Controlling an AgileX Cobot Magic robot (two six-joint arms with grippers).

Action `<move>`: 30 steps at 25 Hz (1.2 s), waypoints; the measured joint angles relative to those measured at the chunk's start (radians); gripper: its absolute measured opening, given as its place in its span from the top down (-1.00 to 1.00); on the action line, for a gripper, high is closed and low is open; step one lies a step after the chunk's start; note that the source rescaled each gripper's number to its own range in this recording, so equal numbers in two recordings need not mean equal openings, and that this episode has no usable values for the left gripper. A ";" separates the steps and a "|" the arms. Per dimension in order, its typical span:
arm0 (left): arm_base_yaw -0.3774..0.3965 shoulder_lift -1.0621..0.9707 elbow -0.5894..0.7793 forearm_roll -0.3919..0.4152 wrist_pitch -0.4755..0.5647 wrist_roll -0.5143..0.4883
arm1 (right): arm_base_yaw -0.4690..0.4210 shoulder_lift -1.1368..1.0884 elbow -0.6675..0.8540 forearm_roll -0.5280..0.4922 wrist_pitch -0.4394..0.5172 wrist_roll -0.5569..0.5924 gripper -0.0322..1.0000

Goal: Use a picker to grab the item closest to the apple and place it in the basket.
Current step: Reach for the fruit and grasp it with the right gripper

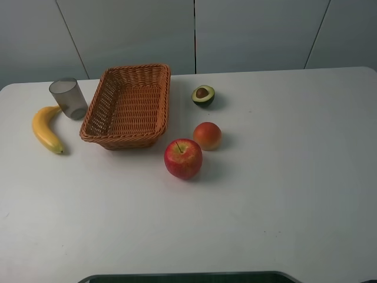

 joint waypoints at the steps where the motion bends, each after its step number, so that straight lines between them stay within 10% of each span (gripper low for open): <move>1: 0.000 0.000 0.000 0.000 0.000 0.000 | 0.000 0.000 0.000 0.000 0.000 0.000 -1.00; 30: 0.000 0.000 0.000 0.000 0.000 0.002 | 0.000 0.000 0.000 -0.063 0.000 0.045 -1.00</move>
